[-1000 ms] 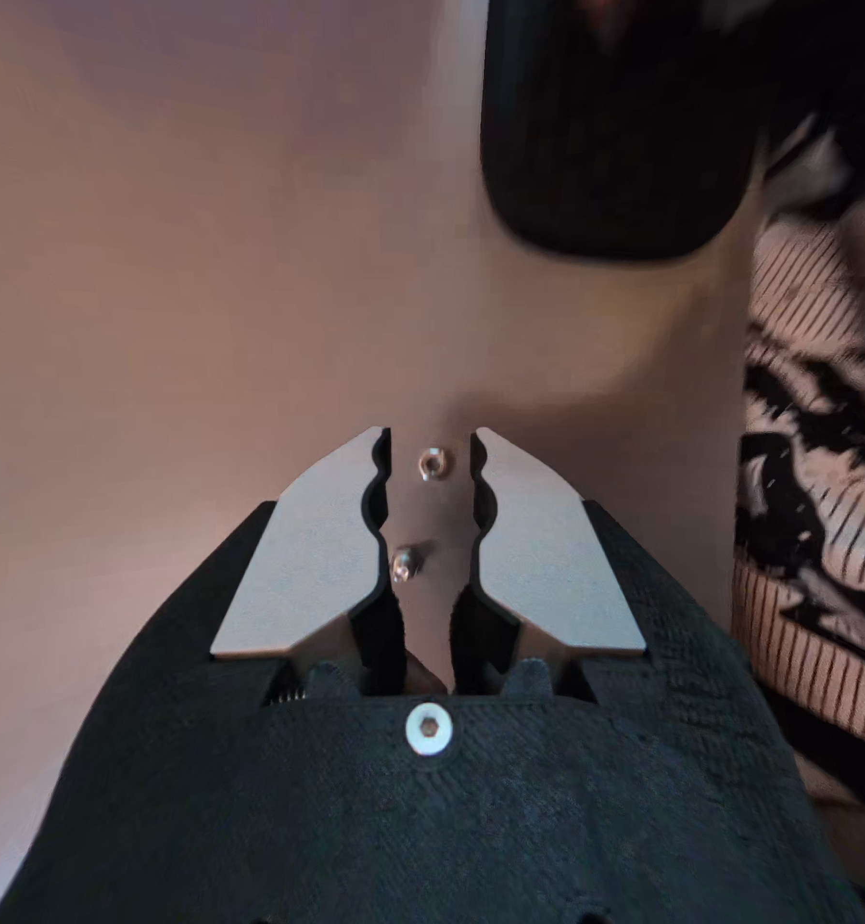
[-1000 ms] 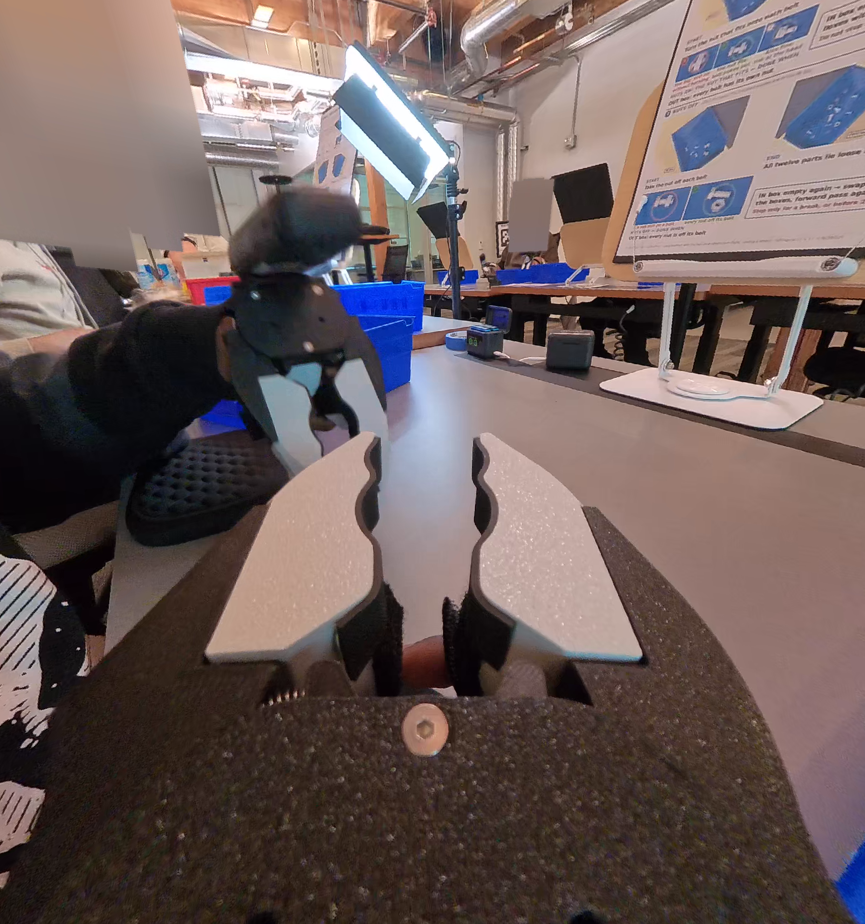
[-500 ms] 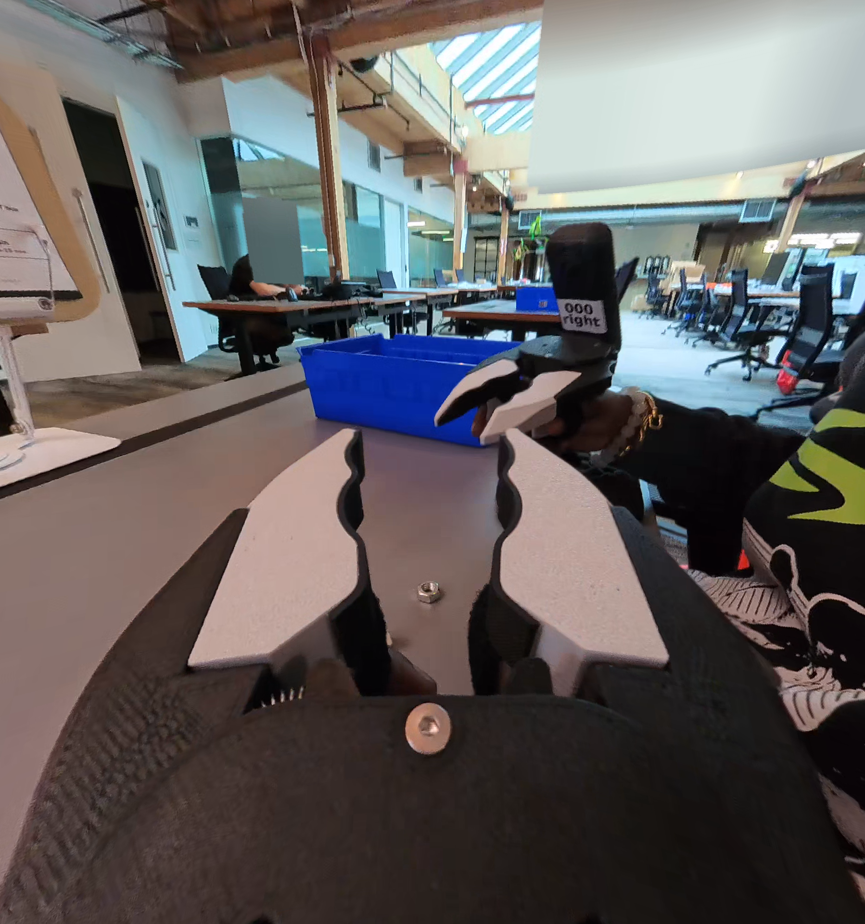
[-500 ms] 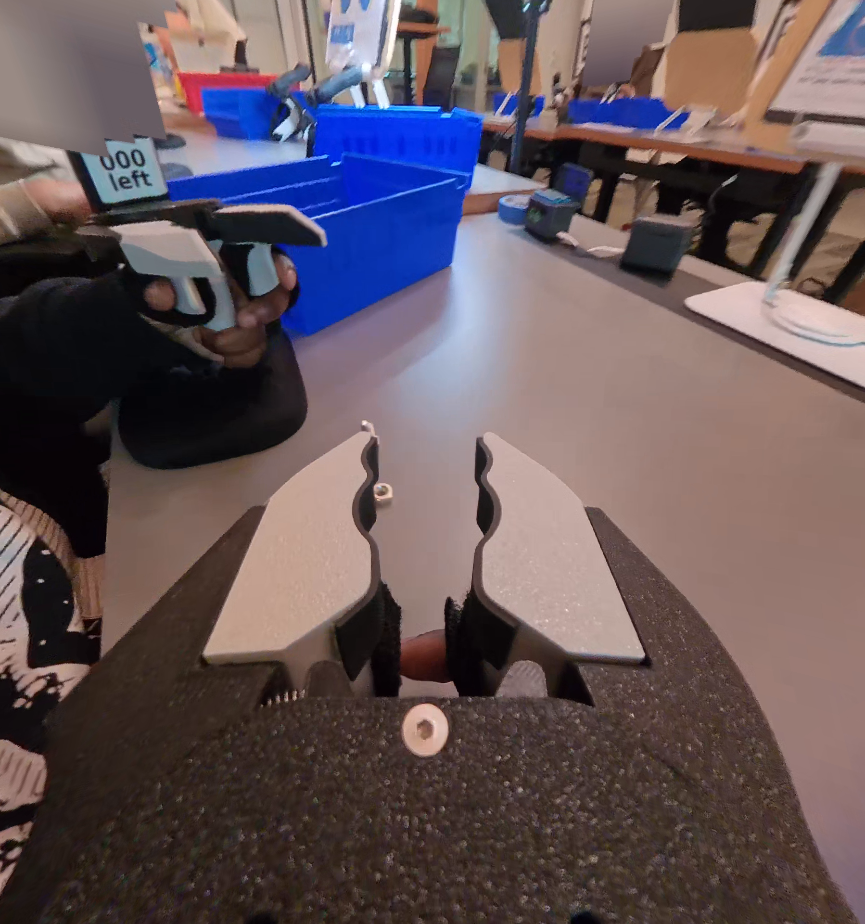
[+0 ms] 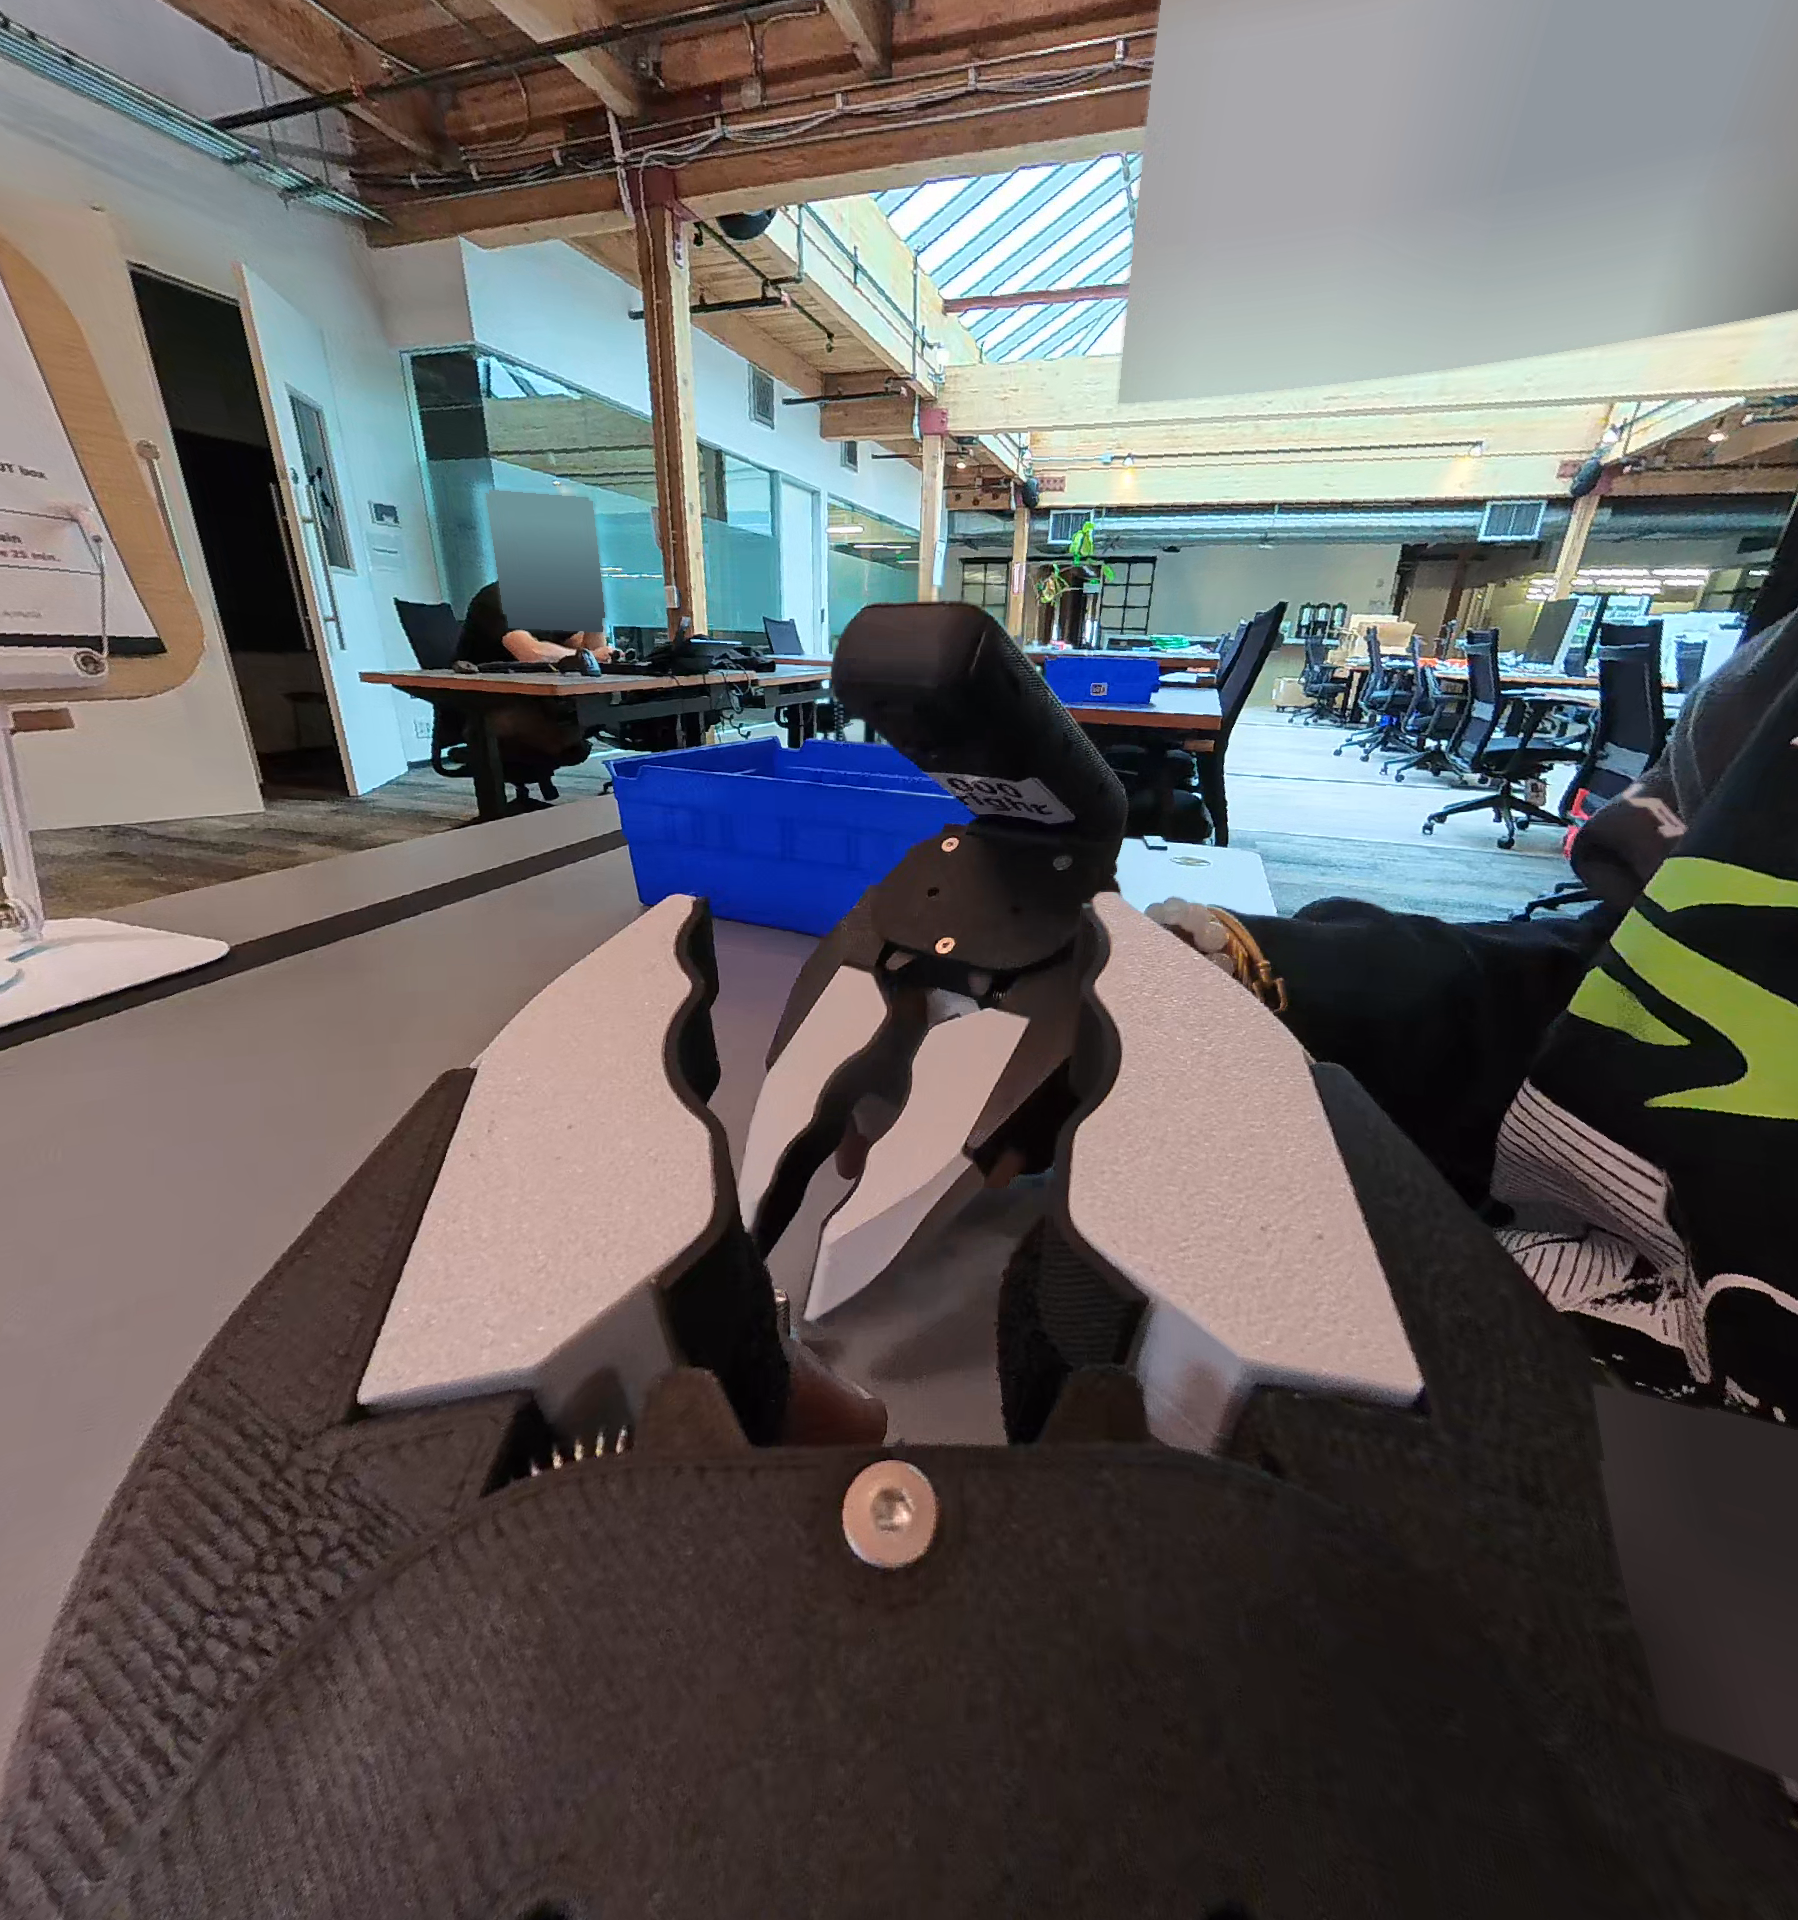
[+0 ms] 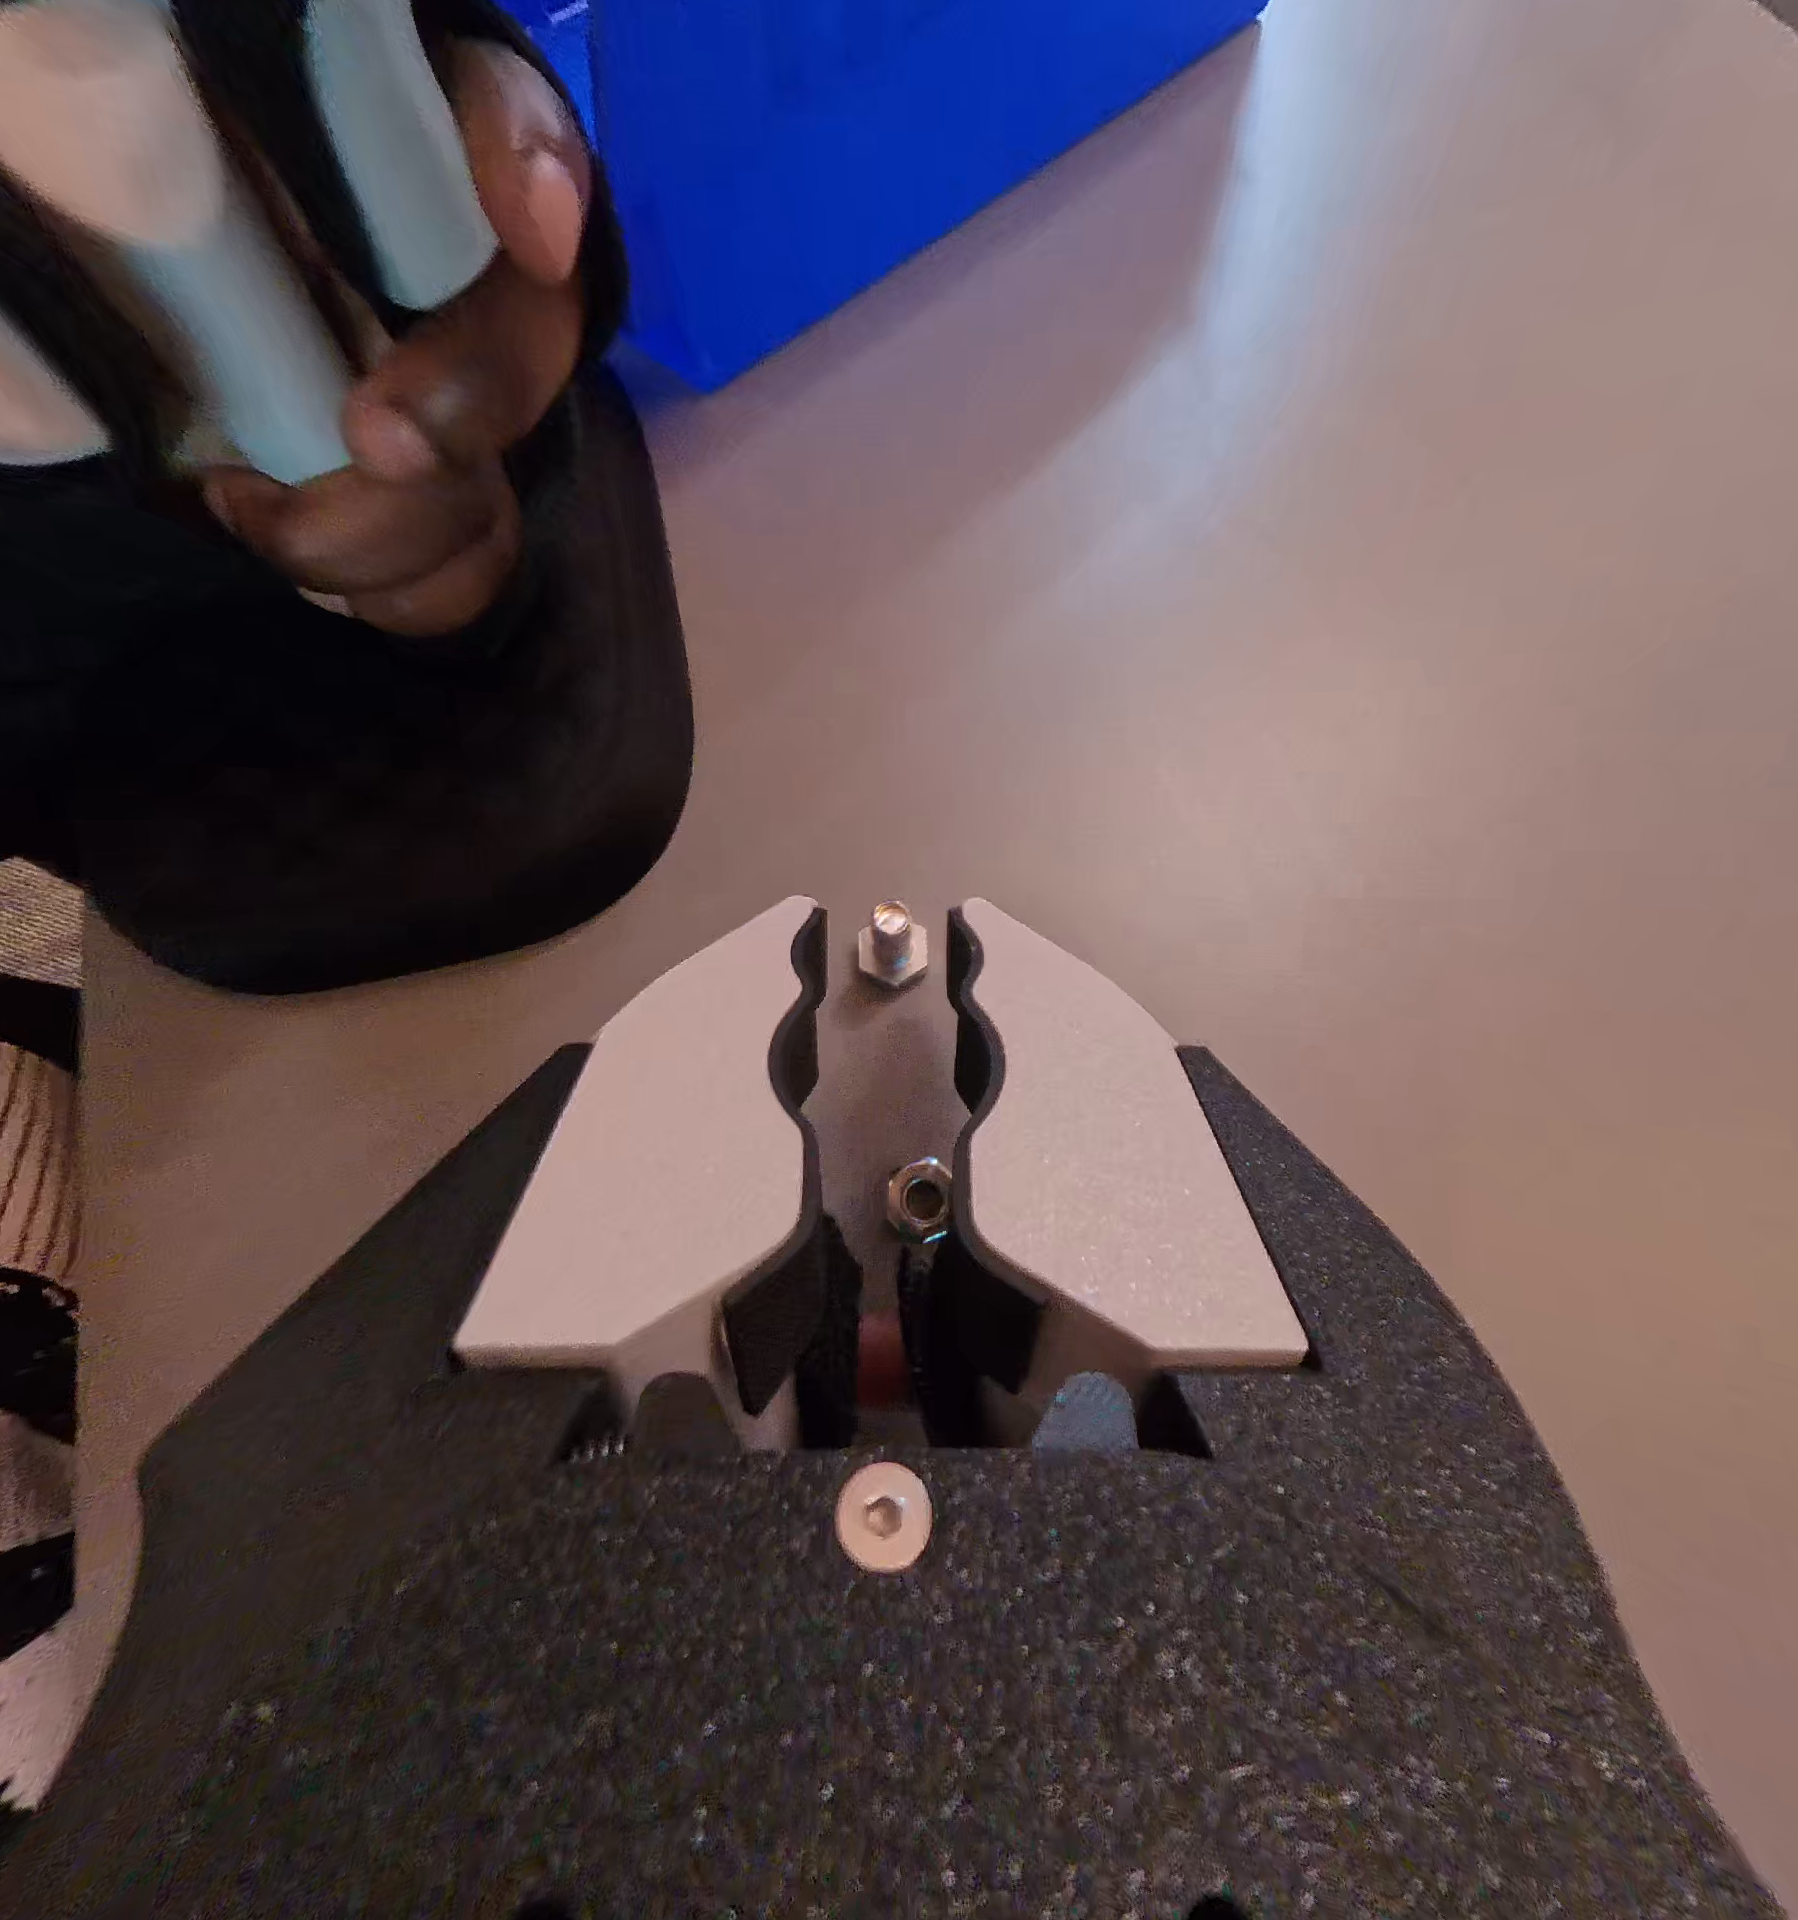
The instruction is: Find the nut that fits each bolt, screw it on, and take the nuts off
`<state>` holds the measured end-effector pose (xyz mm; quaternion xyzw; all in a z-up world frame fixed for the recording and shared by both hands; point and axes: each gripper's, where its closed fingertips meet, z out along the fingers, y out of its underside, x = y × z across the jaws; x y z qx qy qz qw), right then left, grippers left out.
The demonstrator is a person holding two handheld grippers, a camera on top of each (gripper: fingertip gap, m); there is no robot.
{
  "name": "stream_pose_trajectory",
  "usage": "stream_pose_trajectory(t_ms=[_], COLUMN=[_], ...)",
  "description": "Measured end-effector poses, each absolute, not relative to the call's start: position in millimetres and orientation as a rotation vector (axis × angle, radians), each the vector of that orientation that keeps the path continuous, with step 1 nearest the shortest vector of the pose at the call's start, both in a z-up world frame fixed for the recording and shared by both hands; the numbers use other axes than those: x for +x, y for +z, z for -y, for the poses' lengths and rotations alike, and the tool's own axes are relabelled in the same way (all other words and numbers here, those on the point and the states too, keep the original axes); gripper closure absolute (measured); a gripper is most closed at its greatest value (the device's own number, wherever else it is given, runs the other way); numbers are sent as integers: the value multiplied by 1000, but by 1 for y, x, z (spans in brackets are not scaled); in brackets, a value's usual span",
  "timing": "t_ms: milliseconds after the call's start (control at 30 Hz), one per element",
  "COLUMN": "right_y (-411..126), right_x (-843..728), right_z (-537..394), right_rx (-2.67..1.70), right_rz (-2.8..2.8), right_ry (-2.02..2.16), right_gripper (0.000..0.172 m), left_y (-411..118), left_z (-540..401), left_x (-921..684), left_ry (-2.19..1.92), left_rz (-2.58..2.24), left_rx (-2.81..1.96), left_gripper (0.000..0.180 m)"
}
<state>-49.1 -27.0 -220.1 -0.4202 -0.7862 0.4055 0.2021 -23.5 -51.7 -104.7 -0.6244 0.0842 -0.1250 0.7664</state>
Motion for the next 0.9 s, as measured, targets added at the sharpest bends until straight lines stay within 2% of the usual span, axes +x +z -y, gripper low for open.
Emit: stream_pose_trajectory(t_ms=[167, 300, 633, 900], right_y=[-227, -208, -101, -95], right_x=[-53, -50, -13, -5], right_z=[27, 20, 13, 24], right_rx=[-1171, -1173, -1155, -1154], right_rz=[2214, 2155, 1994, 2002], right_ry=[1078, 1120, 1317, 1253], right_gripper=[164, 164, 164, 164], left_y=[-105, -107, -115, -122], left_z=[52, 49, 18, -2], left_x=[-24, -25, -18, -2], left_ry=[-263, -245, -26, 171], left_rz=[-178, -171, -51, -88], left_rx=[-1358, -1379, -1539, -1608], left_gripper=[114, 115, 123, 136])
